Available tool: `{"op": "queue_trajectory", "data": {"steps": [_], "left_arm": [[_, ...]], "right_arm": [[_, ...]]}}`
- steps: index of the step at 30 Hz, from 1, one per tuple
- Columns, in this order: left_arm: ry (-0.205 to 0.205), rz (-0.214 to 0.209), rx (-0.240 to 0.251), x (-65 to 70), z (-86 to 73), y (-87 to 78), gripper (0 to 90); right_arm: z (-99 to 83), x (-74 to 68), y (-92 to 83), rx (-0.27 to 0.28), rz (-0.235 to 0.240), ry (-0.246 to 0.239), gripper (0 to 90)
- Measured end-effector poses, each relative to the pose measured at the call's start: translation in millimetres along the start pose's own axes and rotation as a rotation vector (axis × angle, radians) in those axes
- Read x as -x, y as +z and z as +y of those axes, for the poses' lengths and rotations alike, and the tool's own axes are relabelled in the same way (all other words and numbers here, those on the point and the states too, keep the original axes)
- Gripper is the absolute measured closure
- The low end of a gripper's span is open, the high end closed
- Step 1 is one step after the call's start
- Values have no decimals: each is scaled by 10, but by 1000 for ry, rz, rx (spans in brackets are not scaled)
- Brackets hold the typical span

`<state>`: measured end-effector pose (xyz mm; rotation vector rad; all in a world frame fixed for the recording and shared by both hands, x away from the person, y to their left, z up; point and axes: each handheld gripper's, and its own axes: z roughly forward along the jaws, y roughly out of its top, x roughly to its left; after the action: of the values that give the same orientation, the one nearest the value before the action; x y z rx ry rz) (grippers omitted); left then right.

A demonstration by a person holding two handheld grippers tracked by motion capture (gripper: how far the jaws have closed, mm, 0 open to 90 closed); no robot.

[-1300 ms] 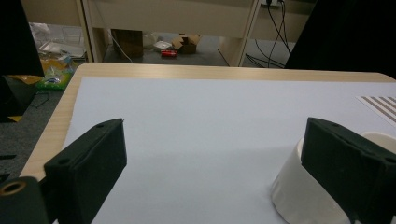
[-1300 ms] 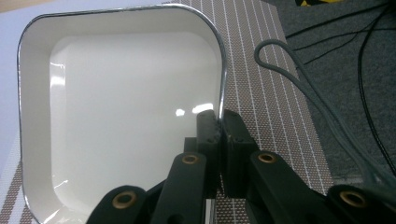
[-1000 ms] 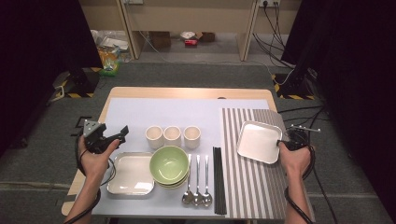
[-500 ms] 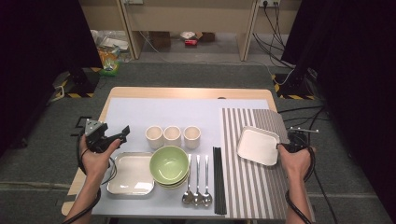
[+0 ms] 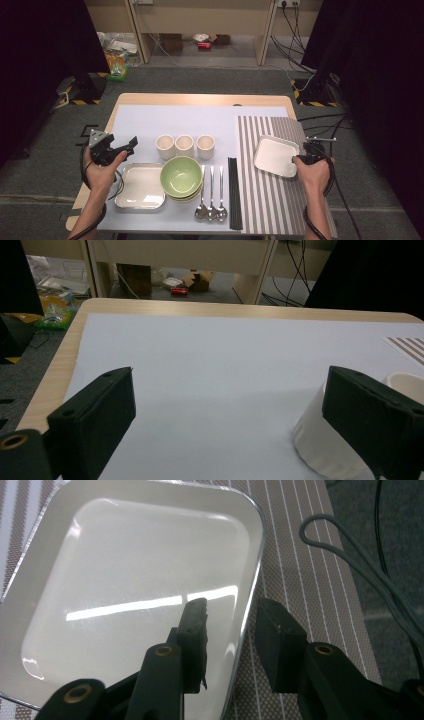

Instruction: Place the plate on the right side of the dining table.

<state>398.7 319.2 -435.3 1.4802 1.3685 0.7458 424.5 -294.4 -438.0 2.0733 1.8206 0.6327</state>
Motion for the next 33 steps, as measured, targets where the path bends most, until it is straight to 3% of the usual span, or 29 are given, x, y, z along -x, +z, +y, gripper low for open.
{"op": "queue_trajectory", "data": {"steps": [5, 16, 17, 22, 24, 33], "left_arm": [[4, 1, -11, 4, -32, 11, 60], [7, 5, -17, -3, -54, 9, 61], [1, 3, -10, -5, -47, 8, 62], [5, 3, -9, -4, -40, 3, 61], [5, 5, -9, -8, -40, 2, 61], [5, 8, -10, -5, -44, 5, 62]], "right_arm": [[-22, 27, -9, -2, 7, 9, 694], [-56, -12, 51, -62, -15, -21, 760], [-58, -5, 51, -70, -17, -27, 795], [-50, 18, 47, -80, -10, -63, 803], [-43, 55, 34, -96, -26, -124, 817], [-52, 166, -1, -108, -18, -147, 850]]}}
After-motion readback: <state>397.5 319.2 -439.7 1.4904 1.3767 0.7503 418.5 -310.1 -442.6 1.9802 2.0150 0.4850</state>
